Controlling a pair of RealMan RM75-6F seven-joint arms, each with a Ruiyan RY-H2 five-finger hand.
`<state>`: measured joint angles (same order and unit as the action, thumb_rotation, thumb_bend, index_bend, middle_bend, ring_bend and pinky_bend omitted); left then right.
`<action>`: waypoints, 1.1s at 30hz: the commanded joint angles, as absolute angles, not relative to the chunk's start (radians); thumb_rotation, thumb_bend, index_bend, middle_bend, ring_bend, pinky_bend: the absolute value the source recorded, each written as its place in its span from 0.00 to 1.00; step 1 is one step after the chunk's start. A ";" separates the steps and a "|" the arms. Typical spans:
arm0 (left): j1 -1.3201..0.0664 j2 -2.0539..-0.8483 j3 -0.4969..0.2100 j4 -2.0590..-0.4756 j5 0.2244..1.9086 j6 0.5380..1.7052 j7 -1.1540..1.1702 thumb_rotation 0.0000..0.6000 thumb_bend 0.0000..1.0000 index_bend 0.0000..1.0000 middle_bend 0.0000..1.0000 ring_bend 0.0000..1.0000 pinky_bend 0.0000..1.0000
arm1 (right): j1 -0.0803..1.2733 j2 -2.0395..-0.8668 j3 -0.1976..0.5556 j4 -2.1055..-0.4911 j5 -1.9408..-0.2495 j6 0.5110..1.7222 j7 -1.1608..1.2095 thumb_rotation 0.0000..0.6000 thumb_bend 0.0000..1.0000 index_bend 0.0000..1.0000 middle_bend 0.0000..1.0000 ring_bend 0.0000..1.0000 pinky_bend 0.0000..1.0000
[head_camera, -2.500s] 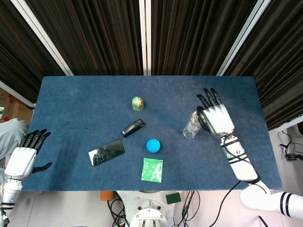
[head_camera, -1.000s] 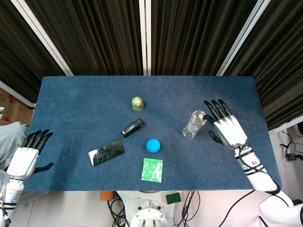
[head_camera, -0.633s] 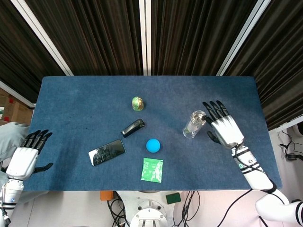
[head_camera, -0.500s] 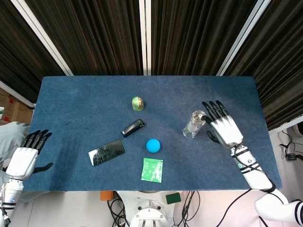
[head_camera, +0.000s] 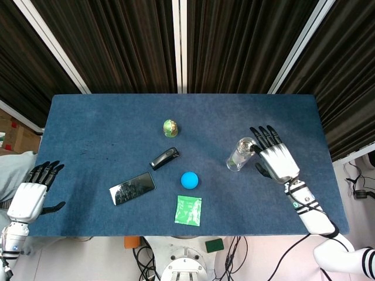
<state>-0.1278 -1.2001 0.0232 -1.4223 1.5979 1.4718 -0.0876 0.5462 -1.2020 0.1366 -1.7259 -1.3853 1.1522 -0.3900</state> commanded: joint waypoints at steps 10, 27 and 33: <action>-0.128 -1.200 0.023 -1.422 1.597 1.471 -0.088 1.00 0.04 0.11 0.08 0.05 0.12 | 0.537 -1.192 0.136 -1.742 -1.415 1.179 -0.372 1.00 0.31 0.42 0.00 0.00 0.00; -0.126 -1.195 0.022 -1.437 1.607 1.484 -0.079 1.00 0.04 0.11 0.08 0.05 0.12 | 0.228 -1.152 -0.035 -1.574 -1.687 1.608 -0.048 1.00 0.31 0.03 0.00 0.00 0.00; -0.127 -1.191 0.021 -1.447 1.616 1.493 -0.070 1.00 0.04 0.11 0.08 0.05 0.12 | 0.078 -1.293 -0.052 -1.265 -1.576 1.687 0.093 1.00 0.30 0.00 0.00 0.00 0.00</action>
<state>-0.1272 -1.1912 0.0212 -1.4457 1.6155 1.4921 -0.0706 0.1809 -1.2029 -0.0296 -1.4339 -1.6377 1.6268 0.0009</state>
